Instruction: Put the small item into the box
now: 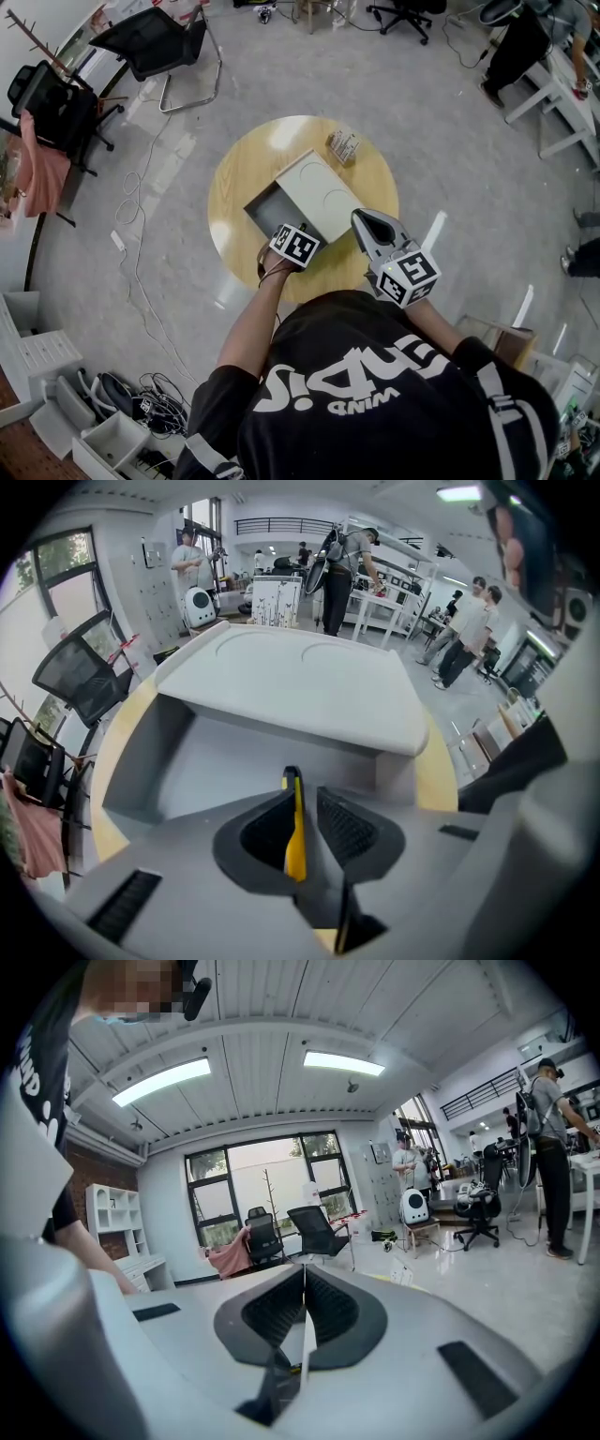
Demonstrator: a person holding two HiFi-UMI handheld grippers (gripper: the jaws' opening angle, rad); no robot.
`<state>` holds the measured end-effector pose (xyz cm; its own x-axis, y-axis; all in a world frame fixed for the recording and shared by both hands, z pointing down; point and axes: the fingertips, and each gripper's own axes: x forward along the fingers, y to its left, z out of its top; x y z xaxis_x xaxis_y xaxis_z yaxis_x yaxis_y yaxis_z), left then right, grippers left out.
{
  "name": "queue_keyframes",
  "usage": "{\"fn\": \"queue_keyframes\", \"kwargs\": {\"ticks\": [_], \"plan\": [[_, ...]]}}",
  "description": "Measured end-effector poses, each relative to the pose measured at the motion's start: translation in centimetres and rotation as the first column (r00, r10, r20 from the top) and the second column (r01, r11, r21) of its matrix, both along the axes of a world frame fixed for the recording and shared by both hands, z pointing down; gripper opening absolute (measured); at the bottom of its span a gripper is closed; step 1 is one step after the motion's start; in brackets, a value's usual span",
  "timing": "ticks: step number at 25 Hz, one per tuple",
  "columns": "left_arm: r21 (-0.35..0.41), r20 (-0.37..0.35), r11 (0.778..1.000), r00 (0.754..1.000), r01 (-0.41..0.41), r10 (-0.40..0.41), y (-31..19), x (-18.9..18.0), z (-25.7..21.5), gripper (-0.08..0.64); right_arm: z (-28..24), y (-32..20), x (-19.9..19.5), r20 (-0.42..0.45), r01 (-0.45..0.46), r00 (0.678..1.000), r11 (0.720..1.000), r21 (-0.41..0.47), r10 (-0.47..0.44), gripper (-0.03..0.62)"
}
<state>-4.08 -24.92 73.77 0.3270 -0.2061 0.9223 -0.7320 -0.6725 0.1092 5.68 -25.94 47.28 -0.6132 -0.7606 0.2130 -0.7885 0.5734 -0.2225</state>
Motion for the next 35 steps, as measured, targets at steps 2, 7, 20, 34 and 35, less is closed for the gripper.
{"fn": "queue_keyframes", "kwargs": {"ticks": [2, 7, 20, 34, 35], "plan": [[0.007, -0.006, 1.000, 1.000, 0.005, -0.005, -0.1, 0.0, -0.1, 0.077, -0.1, 0.0, 0.1, -0.002, -0.003, 1.000, 1.000, 0.002, 0.003, 0.005], [0.060, -0.028, 0.997, 0.998, 0.056, -0.054, -0.3, -0.8, -1.3, 0.023, -0.4, 0.4, 0.4, -0.008, -0.014, 1.000, 1.000, 0.001, 0.014, 0.005], [0.224, -0.232, 0.946, 0.956, 0.232, -0.180, -1.3, -3.2, -10.9, 0.009, -0.6, 1.4, -0.4, -0.008, 0.014, 1.000, 1.000, 0.009, -0.014, 0.005], [0.472, -0.516, 0.769, 0.843, 0.431, -0.156, 1.9, -4.8, -26.8, 0.009, -1.9, 2.3, 0.2, 0.004, 0.024, 1.000, 0.999, 0.047, -0.025, 0.004], [0.488, -0.529, 0.754, 0.836, 0.439, -0.144, 2.4, -4.8, -27.4, 0.009, -1.9, 2.4, 0.3, 0.005, 0.025, 1.000, 0.998, 0.050, -0.025, 0.004]]}}
